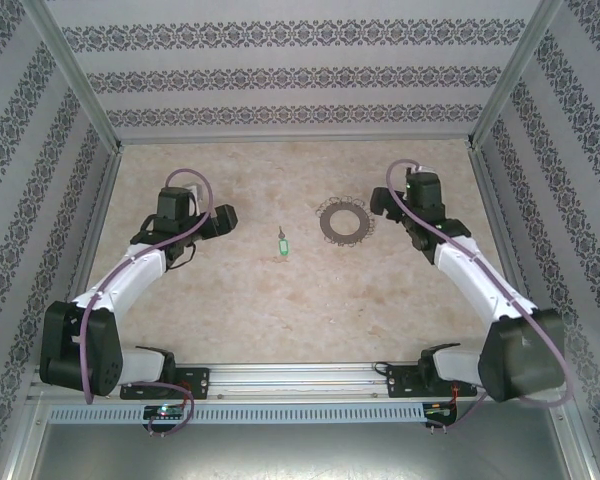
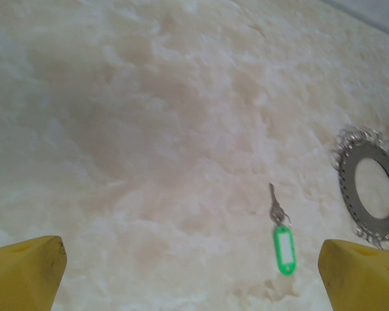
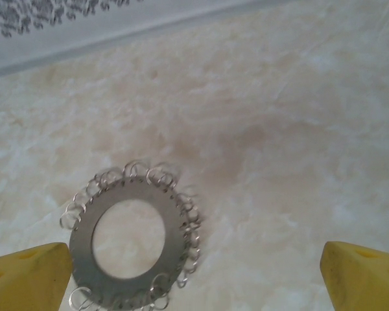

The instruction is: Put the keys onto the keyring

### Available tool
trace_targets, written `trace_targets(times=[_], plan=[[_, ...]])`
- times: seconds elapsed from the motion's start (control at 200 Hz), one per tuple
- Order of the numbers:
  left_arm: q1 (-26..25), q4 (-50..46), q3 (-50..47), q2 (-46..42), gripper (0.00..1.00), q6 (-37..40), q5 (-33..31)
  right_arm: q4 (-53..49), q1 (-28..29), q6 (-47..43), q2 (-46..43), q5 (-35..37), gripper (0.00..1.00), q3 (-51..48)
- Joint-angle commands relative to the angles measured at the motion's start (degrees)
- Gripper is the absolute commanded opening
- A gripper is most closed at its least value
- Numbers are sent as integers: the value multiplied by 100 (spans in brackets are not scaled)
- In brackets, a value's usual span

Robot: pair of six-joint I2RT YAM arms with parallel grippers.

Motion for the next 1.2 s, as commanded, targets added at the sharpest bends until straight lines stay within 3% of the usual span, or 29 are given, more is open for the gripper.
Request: trace_targets(times=[0.0, 0.23, 0.585, 0.829, 0.989, 1.194], plan=[[-259, -425, 375, 106, 100, -181, 83, -744, 209, 474, 302, -116, 98, 385], [-800, -1774, 1437, 861, 100, -160, -363, -1325, 412, 353, 1400, -95, 98, 1454], [-1205, -2947, 2837, 1669, 100, -607, -796, -2057, 451, -228, 3588, -1285, 98, 3461], [-1277, -2917, 3176, 2014, 100, -704, -473, -2754, 867, -652, 4284, -1664, 98, 4432], [-1184, -3135, 3407, 2261, 100, -400, 28, -3317, 1111, -587, 4836, -1829, 91, 5117], [-687, -2981, 3154, 2406, 100, -276, 675, -3969, 1326, -682, 5370, -1387, 79, 5817]])
